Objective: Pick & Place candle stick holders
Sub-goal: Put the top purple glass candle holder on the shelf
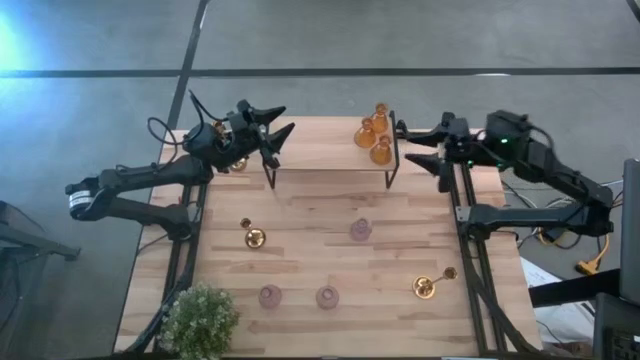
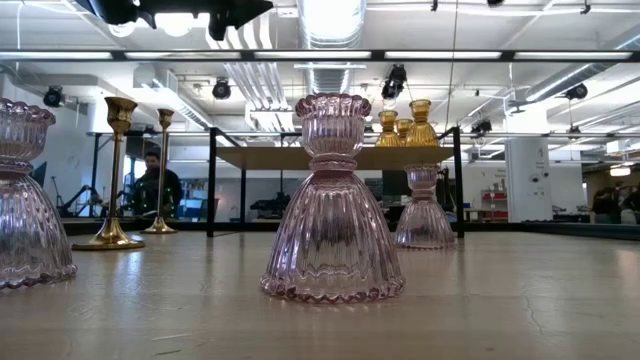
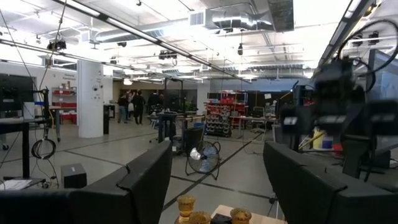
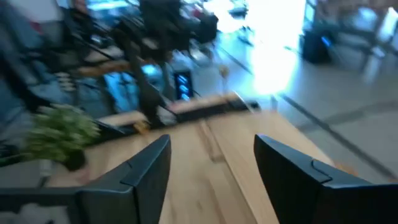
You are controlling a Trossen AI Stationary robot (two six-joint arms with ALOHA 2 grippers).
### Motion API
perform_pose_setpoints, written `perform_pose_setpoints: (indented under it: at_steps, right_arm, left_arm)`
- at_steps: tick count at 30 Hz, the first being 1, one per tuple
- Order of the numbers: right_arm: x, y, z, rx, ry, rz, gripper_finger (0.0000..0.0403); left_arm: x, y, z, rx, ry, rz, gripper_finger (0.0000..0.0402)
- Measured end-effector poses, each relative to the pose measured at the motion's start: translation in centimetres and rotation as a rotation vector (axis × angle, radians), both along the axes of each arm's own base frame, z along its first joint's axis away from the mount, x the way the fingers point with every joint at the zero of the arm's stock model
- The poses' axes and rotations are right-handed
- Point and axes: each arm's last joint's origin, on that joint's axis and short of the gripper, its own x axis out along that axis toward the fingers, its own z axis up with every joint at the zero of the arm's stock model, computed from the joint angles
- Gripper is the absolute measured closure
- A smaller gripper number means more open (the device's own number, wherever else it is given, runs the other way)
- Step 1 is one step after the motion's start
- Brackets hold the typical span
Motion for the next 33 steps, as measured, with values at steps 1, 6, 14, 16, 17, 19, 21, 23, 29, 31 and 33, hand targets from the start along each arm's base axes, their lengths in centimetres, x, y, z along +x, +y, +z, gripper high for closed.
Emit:
perform_pose_setpoints:
  at_steps: [1,6,14,16,17,19,21,23,29,31,33]
  right_arm:
    - [-0.1,0.3,0.8,-0.024,-0.019,0.024,0.0190]
    - [-0.5,1.9,4.6,-0.121,-0.116,0.131,0.0226]
    - [0.0,3.6,5.3,0.012,0.076,0.251,0.0312]
    - [0.7,3.9,4.1,0.093,0.213,0.247,0.0333]
    - [1.1,4.1,3.5,0.131,0.273,0.248,0.0342]
    - [2.3,4.5,2.1,0.195,0.374,0.233,0.0358]
    - [3.6,4.8,0.7,0.240,0.461,0.223,0.0370]
    - [5.2,4.8,-0.8,0.261,0.544,0.212,0.0376]
    - [10.0,4.8,-5.8,0.300,0.766,0.171,0.0378]
    - [11.4,4.8,-7.0,0.301,0.817,0.165,0.0378]
    - [12.7,4.6,-8.4,0.307,0.872,0.152,0.0378]
  left_arm:
    - [0.0,0.0,0.1,0.000,-0.002,-0.003,0.0145]
    - [0.1,-0.2,0.2,-0.022,-0.016,-0.082,0.0145]
    - [0.9,-0.8,-1.7,-0.066,0.204,-0.246,0.0145]
    - [1.0,-0.9,-2.2,-0.084,0.267,-0.252,0.0145]
    - [1.1,-1.0,-2.5,-0.094,0.295,-0.256,0.0145]
    - [1.1,-1.1,-3.0,-0.115,0.338,-0.261,0.0145]
    - [1.1,-1.1,-3.4,-0.133,0.373,-0.262,0.0145]
    - [1.1,-1.1,-3.6,-0.142,0.391,-0.262,0.0145]
    - [1.1,-1.0,-3.6,-0.144,0.388,-0.253,0.0145]
    - [1.1,-1.0,-3.5,-0.143,0.387,-0.253,0.0145]
    - [1.1,-1.0,-3.5,-0.144,0.387,-0.252,0.0145]
